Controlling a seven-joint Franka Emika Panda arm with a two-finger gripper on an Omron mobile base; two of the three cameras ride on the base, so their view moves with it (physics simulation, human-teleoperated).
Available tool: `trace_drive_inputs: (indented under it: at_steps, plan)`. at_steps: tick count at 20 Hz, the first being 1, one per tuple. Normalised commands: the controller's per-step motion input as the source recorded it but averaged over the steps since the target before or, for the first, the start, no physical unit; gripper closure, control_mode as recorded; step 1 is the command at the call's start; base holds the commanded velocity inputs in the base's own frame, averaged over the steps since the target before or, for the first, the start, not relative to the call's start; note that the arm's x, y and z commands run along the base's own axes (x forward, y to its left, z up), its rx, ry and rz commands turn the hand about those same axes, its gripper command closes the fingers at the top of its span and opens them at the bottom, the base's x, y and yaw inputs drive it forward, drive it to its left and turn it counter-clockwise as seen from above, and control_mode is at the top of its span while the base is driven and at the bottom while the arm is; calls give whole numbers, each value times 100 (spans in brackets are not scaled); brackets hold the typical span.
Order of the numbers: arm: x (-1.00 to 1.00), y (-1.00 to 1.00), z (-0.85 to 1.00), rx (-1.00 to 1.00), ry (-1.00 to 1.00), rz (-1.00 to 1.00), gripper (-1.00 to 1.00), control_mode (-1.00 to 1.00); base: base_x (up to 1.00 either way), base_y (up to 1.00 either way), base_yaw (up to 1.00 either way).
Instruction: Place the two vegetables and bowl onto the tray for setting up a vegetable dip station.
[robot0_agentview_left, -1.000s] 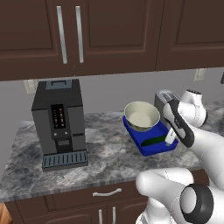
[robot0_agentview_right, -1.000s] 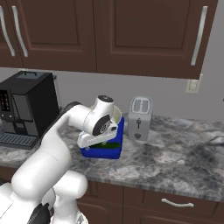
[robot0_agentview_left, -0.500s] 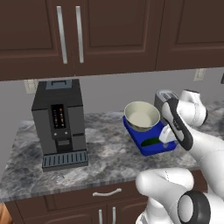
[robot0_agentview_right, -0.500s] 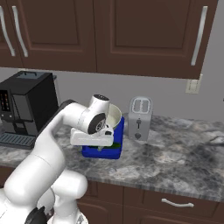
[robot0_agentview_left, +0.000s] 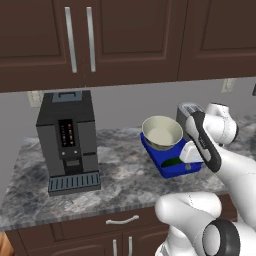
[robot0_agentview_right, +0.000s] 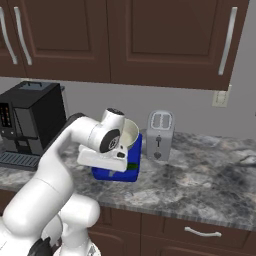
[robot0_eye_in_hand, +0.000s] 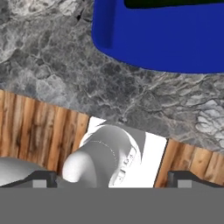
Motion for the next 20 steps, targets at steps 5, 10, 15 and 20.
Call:
trace_drive_inputs:
  at_steps: [5, 10, 15, 20]
  plan:
    - [-6, 3, 0, -2, 0, -12, -100, -100, 0, 0, 0]
    - [0, 0, 0, 0, 0, -1, -100, -100, 0, 0, 0]
    - [0, 0, 0, 0, 0, 0, -100, -100, 0, 0, 0]
    - [0, 0, 0, 0, 0, 0, -100, 100, 0, 0, 0]
